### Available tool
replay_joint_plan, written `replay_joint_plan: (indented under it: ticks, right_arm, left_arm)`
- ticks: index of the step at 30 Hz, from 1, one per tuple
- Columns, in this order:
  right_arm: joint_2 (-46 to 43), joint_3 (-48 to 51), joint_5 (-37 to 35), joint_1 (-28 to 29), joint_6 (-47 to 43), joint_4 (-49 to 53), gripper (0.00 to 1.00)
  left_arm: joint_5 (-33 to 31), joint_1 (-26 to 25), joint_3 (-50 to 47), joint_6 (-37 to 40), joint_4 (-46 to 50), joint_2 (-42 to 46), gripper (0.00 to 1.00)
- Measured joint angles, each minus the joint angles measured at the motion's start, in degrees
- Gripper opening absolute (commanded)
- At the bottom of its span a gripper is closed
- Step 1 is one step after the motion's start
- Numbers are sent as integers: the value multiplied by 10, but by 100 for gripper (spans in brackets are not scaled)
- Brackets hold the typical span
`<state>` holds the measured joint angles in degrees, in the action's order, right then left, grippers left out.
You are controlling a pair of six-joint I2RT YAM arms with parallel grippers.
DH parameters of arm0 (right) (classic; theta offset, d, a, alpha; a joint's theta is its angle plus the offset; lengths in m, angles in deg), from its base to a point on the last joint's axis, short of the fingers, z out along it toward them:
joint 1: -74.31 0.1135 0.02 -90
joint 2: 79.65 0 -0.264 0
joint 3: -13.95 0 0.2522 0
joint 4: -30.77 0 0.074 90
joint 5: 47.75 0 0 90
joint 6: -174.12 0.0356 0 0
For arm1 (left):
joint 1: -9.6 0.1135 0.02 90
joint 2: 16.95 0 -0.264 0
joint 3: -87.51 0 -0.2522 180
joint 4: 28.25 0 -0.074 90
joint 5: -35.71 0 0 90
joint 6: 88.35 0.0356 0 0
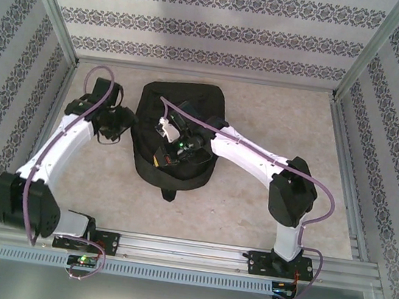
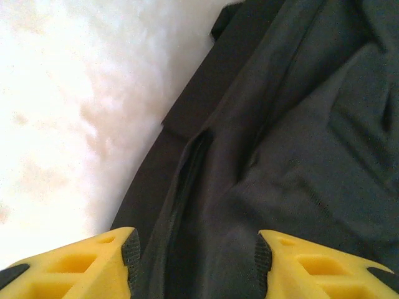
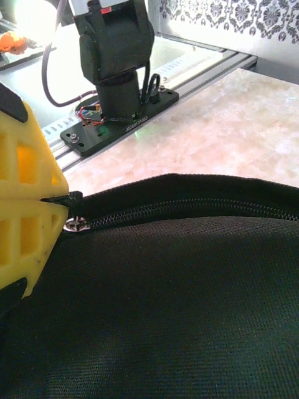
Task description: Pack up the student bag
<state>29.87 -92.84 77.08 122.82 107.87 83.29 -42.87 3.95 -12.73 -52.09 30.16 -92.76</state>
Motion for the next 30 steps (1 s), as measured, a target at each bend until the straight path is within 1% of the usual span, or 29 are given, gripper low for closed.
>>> replay_joint_plan:
  ticks: [2,5,8,11,17,20,23,25,28,30]
  right_arm:
    - [0,4,0,0,6,-5,0]
    - [0,14,2,0,11,-14,0]
    - [0,23,4,0,17,-22,0]
    - [0,28,7,0,19,-27,0]
    - [0,37,6,0,21,-35,0]
    - [0,46,6,0,21,-40,0]
    - [0,56,7,0,23,-43,0]
    - [-1,61,6,0,23,-44,0]
    - [-4,68,6,0,23,-45,0]
    - [-6,70,6,0,23,-43,0]
  left_arm:
    - [23,-4,-42,-19,3,28,47]
    - [50,-21,-78,-34,8,41,47]
    - [69,-34,-88,-43,10,42,47]
    - [80,-34,-88,-47,10,42,45]
    - [93,-38,-92,-48,8,40,33]
    - [94,-38,-98,-48,8,37,33]
    - [94,-38,-100,-42,8,31,39]
    - [94,-38,-100,-36,8,23,39]
    - [94,-38,-100,-28,8,10,32]
    - [94,-38,-100,-21,8,3,25]
